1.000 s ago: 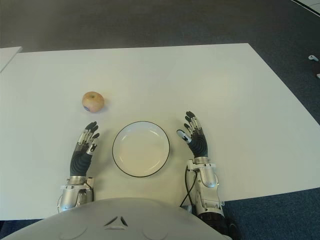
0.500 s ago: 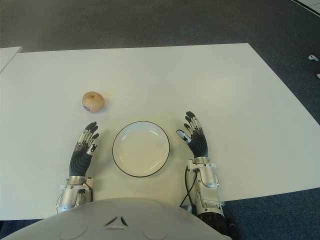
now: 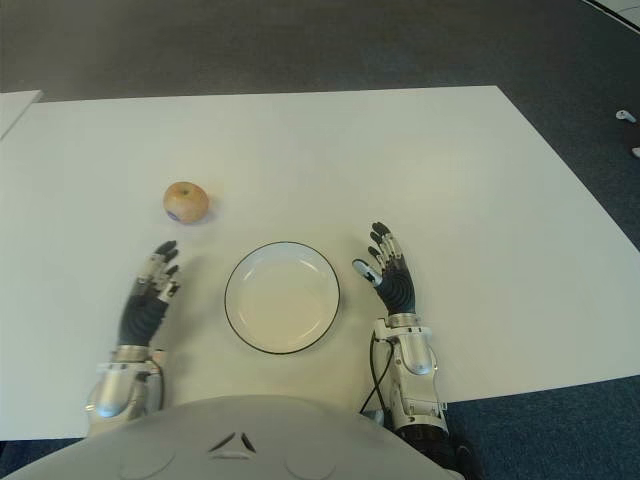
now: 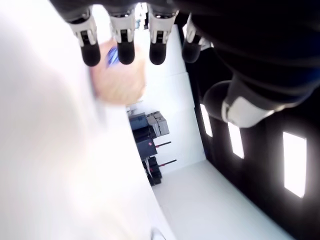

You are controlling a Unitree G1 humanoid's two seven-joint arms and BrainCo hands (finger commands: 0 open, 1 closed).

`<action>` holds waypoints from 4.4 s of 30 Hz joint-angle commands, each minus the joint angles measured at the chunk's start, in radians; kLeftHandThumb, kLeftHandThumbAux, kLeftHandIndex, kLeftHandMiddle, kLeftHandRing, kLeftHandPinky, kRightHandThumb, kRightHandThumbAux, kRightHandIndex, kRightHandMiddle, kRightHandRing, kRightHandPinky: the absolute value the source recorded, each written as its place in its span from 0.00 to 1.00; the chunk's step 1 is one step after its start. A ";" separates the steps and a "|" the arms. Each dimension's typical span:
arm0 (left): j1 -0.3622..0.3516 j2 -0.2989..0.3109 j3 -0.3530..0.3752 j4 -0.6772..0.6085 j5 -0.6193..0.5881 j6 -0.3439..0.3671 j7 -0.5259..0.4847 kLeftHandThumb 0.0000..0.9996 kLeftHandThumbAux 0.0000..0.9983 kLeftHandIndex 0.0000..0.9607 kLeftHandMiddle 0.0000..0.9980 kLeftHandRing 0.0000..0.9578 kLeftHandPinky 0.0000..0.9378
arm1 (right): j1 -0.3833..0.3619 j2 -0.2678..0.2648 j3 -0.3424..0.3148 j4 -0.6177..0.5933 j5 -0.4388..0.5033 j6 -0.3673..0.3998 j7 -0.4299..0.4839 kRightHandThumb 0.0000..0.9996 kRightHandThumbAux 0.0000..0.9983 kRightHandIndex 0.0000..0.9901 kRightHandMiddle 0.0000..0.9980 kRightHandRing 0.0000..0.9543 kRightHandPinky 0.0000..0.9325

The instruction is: Put the apples into the plate.

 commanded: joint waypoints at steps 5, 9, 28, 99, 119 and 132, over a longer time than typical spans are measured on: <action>-0.092 0.252 0.154 -0.155 0.463 0.083 0.114 0.24 0.50 0.00 0.00 0.00 0.02 | 0.048 0.011 0.024 0.163 -0.020 0.107 0.007 0.09 0.55 0.00 0.00 0.00 0.00; -0.149 0.290 0.144 -0.209 0.610 0.136 0.150 0.30 0.45 0.03 0.00 0.00 0.03 | 0.045 0.009 0.025 0.176 -0.026 0.103 0.004 0.09 0.56 0.00 0.00 0.00 0.00; -0.279 0.463 0.028 -0.232 0.880 0.226 0.090 0.35 0.34 0.06 0.00 0.00 0.01 | 0.014 0.006 0.015 0.257 -0.034 0.078 -0.012 0.10 0.56 0.00 0.00 0.00 0.00; -1.143 0.484 -0.743 1.078 0.900 0.221 0.335 0.29 0.22 0.00 0.00 0.00 0.02 | 0.044 0.003 -0.017 0.242 -0.018 -0.016 -0.026 0.08 0.54 0.00 0.00 0.00 0.00; -1.170 0.444 -0.832 1.192 0.862 0.231 0.405 0.28 0.22 0.00 0.00 0.00 0.04 | 0.050 0.007 -0.018 0.233 -0.021 -0.030 -0.029 0.10 0.54 0.00 0.00 0.00 0.00; -1.175 0.424 -0.867 1.221 0.831 0.229 0.392 0.29 0.22 0.00 0.00 0.00 0.03 | 0.061 0.007 -0.021 0.212 -0.011 -0.026 -0.019 0.08 0.55 0.00 0.00 0.00 0.00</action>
